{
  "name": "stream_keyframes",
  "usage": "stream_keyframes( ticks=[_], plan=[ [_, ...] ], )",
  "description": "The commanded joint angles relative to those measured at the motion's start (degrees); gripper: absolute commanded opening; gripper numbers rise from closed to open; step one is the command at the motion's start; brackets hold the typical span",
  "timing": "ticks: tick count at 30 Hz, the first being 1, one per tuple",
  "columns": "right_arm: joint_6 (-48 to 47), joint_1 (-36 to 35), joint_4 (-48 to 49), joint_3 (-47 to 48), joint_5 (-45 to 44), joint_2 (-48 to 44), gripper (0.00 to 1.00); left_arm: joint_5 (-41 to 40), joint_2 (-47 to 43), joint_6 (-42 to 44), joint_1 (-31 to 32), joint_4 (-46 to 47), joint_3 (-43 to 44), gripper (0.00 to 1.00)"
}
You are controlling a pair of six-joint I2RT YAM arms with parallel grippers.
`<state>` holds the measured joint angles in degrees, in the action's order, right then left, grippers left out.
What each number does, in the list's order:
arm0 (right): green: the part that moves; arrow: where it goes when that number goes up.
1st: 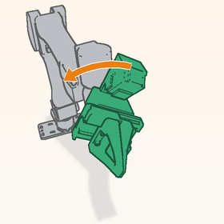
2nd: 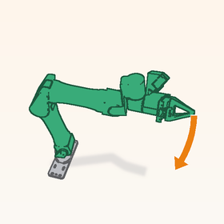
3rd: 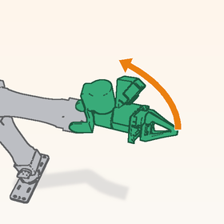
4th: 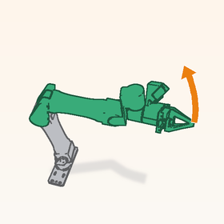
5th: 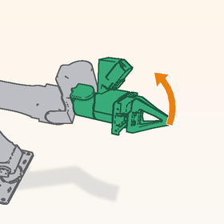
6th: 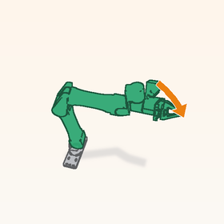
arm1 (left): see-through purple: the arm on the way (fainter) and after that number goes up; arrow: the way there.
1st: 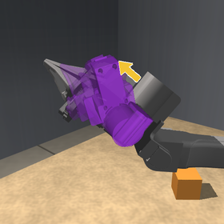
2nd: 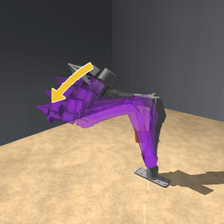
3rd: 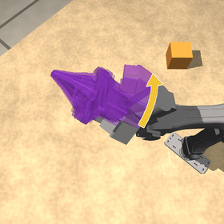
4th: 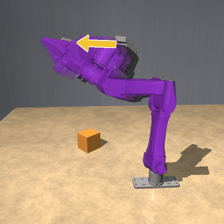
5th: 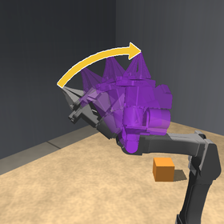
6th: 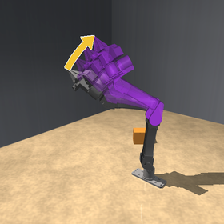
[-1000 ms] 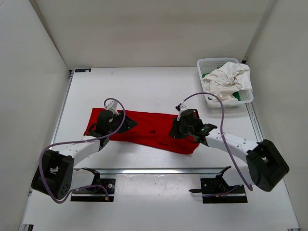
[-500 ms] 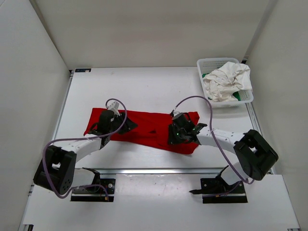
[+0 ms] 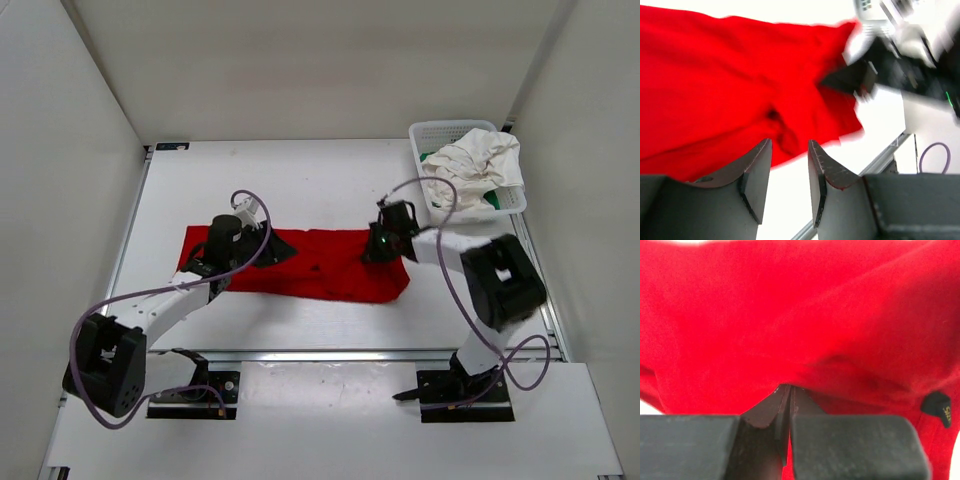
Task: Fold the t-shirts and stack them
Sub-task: Rotate the tshirt 90 degrees
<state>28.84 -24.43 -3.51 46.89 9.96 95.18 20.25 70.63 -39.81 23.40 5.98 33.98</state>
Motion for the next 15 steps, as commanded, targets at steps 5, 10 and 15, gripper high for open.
stream_keyframes(
  ticks=[5,10,15],
  plan=[
    [-6.77,2.37,-22.33,66.03,4.19,42.63,0.04,4.44,-5.86,4.13,-3.27,-9.48,2.5,0.51],
    [-4.41,3.41,-21.14,81.47,8.23,37.98,0.2,2.26,-6.38,7.2,-4.23,-15.02,3.12,0.52],
    [-7.58,0.18,-11.81,51.59,3.15,12.99,0.41,2.85,-5.51,8.34,-3.18,-14.33,2.94,0.51]
  ],
)
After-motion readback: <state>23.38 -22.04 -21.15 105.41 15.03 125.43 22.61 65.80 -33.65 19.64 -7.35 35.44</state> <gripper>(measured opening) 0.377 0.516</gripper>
